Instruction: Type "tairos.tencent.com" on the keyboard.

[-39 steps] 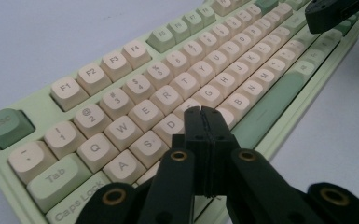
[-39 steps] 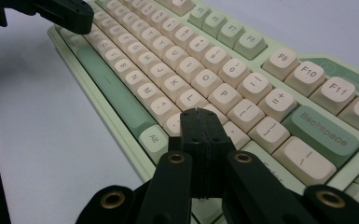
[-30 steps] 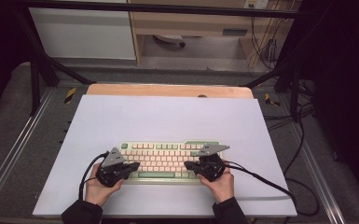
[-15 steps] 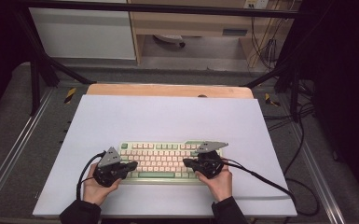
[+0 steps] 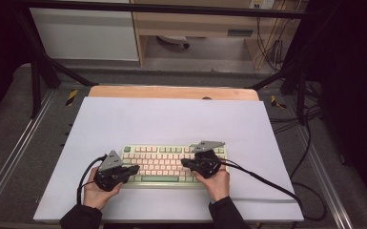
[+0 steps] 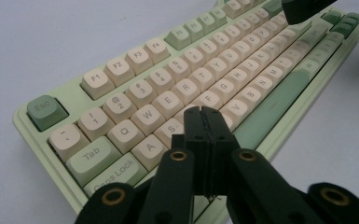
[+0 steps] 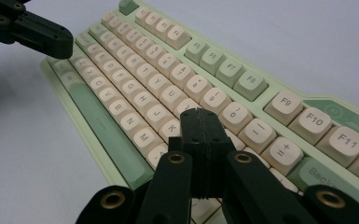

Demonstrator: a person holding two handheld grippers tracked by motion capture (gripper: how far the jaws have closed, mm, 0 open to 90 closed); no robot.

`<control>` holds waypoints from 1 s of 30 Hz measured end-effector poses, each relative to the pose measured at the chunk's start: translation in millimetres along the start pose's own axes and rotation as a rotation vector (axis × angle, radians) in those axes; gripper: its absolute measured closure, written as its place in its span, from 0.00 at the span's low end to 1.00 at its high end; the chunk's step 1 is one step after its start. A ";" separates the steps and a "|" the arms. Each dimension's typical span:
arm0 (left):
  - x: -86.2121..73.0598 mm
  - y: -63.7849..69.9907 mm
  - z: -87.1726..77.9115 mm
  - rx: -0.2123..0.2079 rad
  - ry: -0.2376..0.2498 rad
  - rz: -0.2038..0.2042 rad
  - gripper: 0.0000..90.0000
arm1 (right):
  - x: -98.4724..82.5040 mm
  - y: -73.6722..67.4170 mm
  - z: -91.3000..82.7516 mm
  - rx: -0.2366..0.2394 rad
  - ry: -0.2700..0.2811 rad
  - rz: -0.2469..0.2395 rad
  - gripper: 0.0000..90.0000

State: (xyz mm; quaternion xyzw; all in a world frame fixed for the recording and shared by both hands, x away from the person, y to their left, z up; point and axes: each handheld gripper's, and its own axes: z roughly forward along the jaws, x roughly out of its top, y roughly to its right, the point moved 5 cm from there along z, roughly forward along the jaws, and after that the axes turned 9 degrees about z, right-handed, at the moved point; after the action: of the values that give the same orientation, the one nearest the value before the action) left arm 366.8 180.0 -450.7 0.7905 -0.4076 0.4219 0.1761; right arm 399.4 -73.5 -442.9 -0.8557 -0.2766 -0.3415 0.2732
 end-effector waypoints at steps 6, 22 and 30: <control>-0.4 -0.8 -0.1 0.002 0.000 -0.002 0.99 | 3.8 -1.3 9.7 -0.007 -0.004 -0.002 1.00; -1.4 -1.7 1.0 -0.001 -0.002 -0.006 0.99 | 4.1 2.5 28.2 -0.023 -0.034 0.013 1.00; -2.0 -2.8 0.9 0.002 -0.003 -0.009 0.99 | 2.2 3.4 31.5 -0.027 -0.038 0.009 1.00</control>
State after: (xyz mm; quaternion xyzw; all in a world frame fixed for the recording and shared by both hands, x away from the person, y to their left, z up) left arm 368.9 182.1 -452.7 0.7930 -0.4040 0.4204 0.1767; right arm 416.7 -54.6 -461.6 -0.8669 -0.2732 -0.3278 0.2579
